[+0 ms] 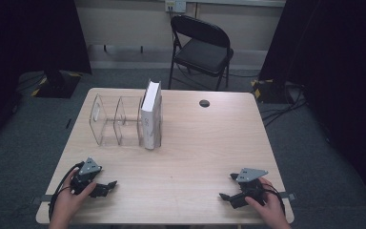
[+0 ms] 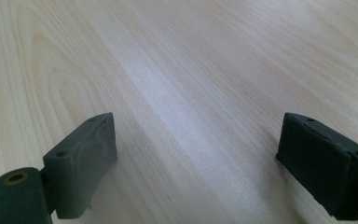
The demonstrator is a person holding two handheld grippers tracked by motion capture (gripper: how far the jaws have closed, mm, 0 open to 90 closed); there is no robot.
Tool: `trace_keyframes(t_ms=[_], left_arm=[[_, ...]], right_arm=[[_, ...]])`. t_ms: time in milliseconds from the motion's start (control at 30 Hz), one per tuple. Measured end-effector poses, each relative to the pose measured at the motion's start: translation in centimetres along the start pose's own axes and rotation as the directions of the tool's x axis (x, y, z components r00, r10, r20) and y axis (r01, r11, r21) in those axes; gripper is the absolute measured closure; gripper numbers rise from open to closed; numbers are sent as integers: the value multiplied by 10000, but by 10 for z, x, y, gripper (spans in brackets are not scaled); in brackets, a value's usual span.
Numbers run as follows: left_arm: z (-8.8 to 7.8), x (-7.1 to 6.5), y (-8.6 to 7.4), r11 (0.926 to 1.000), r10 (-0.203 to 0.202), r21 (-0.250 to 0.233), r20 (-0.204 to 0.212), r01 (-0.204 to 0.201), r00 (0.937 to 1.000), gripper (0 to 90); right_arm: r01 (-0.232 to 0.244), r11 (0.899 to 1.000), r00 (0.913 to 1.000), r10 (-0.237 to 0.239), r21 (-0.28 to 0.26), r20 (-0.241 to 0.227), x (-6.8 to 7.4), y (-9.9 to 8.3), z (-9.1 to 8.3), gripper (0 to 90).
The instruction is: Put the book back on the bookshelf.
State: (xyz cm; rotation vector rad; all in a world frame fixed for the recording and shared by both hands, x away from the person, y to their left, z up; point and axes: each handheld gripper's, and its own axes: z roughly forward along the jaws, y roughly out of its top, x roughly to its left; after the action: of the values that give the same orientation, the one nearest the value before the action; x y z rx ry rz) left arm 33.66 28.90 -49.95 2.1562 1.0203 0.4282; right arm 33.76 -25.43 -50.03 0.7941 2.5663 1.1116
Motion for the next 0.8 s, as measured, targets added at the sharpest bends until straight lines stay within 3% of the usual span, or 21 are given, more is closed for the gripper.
trace_keyframes(t_ms=[100, 200, 600, 800], left_arm=[[0, 1, -1, 9998, 92, -156, 31, -91, 10000, 131], [1, 1, -3, 9996, -68, -287, 84, 70, 9999, 118], [1, 2, -2, 9997, 88, -224, 65, -86, 9999, 108], [3, 1, -1, 9998, -179, -84, -152, 177, 9997, 47]], right_arm=[[1, 10000, 10000, -1, 0, -4, 0, 0, 0, 109], [-5, 10000, 10000, 5, 2, -3, 0, 0, 0, 109], [1, 10000, 10000, -1, 6, 4, 0, 0, 0, 109], [-2, 10000, 10000, 2, 9, 9, 0, 0, 0, 109]])
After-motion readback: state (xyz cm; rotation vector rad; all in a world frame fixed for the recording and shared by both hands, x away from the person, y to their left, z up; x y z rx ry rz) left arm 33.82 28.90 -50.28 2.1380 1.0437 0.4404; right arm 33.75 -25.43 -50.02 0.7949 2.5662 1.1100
